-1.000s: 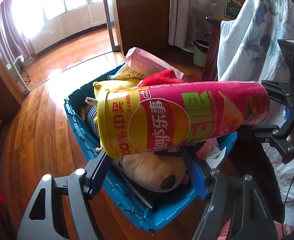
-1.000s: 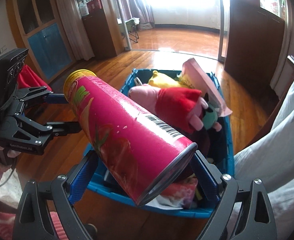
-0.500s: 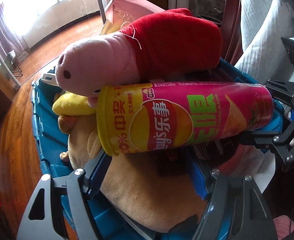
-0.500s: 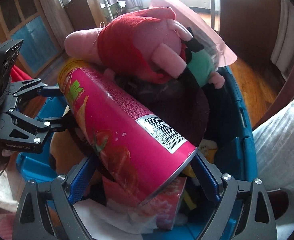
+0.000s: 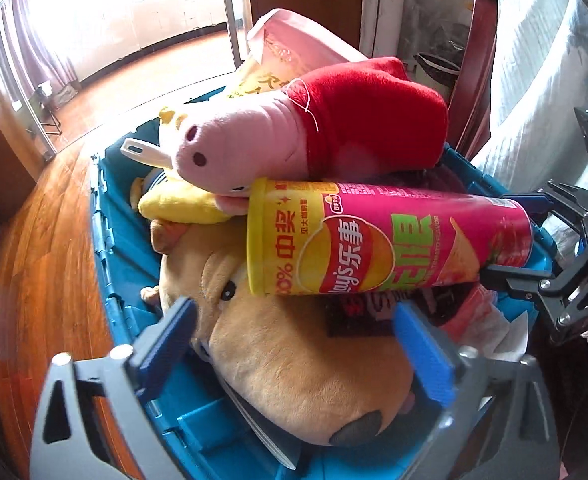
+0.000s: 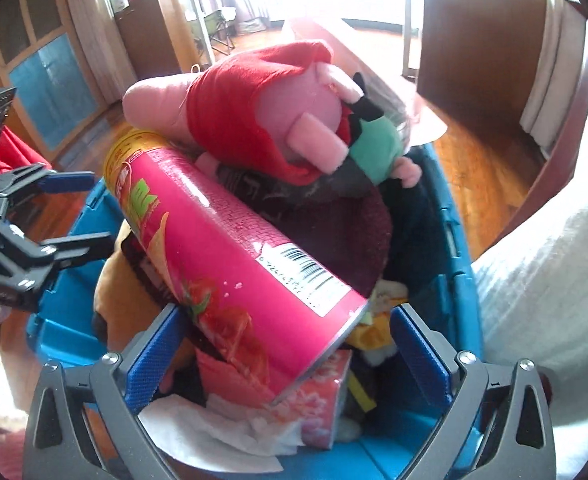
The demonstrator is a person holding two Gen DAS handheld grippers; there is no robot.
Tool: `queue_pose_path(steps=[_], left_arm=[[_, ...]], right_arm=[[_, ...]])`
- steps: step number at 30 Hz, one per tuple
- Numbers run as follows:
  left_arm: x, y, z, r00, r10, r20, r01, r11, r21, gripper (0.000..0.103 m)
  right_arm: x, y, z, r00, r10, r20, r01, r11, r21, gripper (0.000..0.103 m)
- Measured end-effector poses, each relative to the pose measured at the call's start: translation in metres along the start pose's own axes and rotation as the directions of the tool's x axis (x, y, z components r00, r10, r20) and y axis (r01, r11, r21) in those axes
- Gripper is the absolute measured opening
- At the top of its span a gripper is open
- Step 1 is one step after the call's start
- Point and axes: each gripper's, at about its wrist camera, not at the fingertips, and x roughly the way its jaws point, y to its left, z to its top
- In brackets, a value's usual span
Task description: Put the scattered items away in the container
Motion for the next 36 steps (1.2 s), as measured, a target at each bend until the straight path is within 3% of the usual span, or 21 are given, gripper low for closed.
queue_pose_path(steps=[6,12,25,36], left_arm=[[-0.014,0.005,0.005,0.996,-0.010,-0.094,0.005,0.999,-0.050,0.103],[-0.050,0.002,0.016,0.989,-0.008,-0.151,-0.001,0.998,-0.064,0.103],[-0.186,0.018,0.082,0.990,0.034,-0.136,-0.054,0.988,-0.145,0.103],[-0.279,0.024,0.120,0.991,0.043,-0.128,-0.066,0.982,-0.177,0.103]], right_arm=[[-0.019,0.000,-0.002,0.998,-0.022,-0.065,0.026,0.998,0.060,0.103],[-0.045,0.013,0.005,0.995,0.008,-0.101,0.004,0.994,0.112,0.103],[-0.170,0.066,0.090,0.997,0.008,-0.072,0.002,0.991,0.133,0.103],[-0.262,0.091,0.137,0.995,0.003,-0.097,0.012,0.988,0.153,0.103]])
